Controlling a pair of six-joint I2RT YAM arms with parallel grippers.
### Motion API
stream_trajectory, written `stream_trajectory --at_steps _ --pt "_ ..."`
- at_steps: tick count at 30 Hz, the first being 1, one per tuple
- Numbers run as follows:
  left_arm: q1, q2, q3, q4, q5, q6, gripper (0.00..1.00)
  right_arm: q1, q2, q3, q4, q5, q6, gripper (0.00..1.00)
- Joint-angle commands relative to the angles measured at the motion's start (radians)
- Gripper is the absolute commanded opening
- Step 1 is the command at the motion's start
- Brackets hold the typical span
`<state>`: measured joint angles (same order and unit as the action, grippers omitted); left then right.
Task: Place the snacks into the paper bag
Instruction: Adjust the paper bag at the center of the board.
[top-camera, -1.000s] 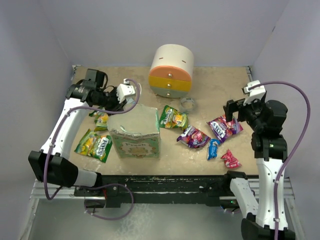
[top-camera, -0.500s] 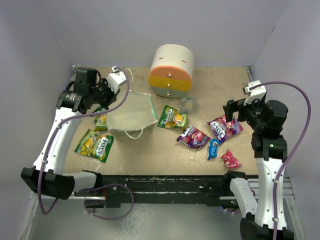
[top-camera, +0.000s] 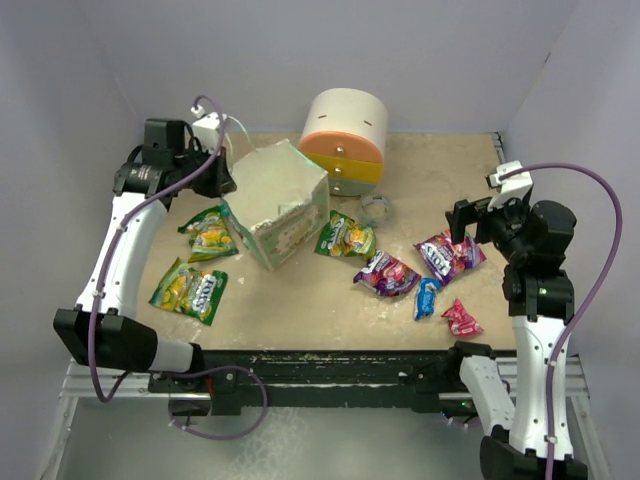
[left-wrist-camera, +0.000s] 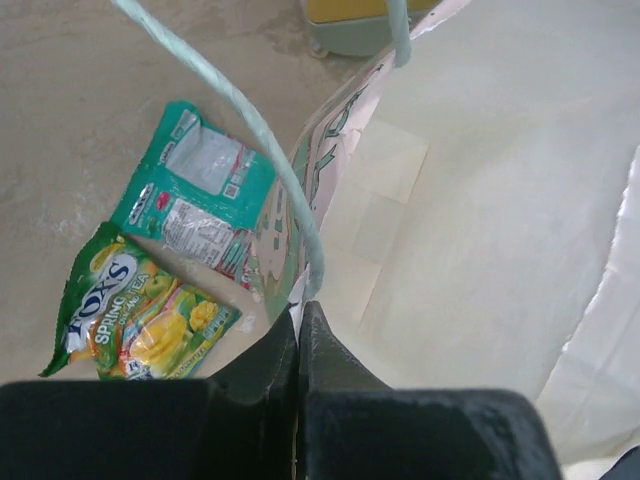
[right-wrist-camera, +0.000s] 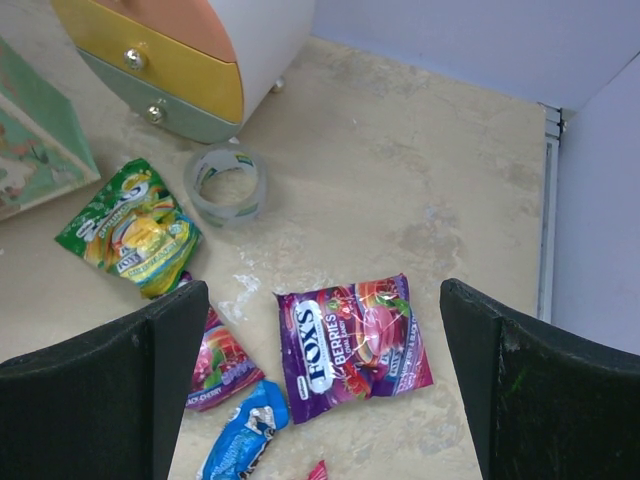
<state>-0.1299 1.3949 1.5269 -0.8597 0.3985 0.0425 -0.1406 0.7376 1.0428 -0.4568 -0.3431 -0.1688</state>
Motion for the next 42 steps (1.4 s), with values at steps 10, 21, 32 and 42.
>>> stream_trajectory --at_steps 10,21,32,42 --pt "0.073 -0.114 -0.169 0.204 0.194 -0.314 0.08 -0.02 -0.003 0.004 0.041 -0.031 0.015 1.0" --pt "0.076 -0.209 -0.345 0.281 0.198 -0.421 0.0 -0.036 0.006 0.002 0.048 -0.05 0.022 1.0" --pt "0.154 -0.162 -0.367 0.264 0.177 -0.484 0.0 -0.042 -0.008 -0.014 0.053 -0.054 0.022 1.0" --pt "0.215 -0.147 -0.303 0.194 0.02 -0.516 0.0 -0.046 0.0 -0.024 0.061 -0.065 0.026 1.0"
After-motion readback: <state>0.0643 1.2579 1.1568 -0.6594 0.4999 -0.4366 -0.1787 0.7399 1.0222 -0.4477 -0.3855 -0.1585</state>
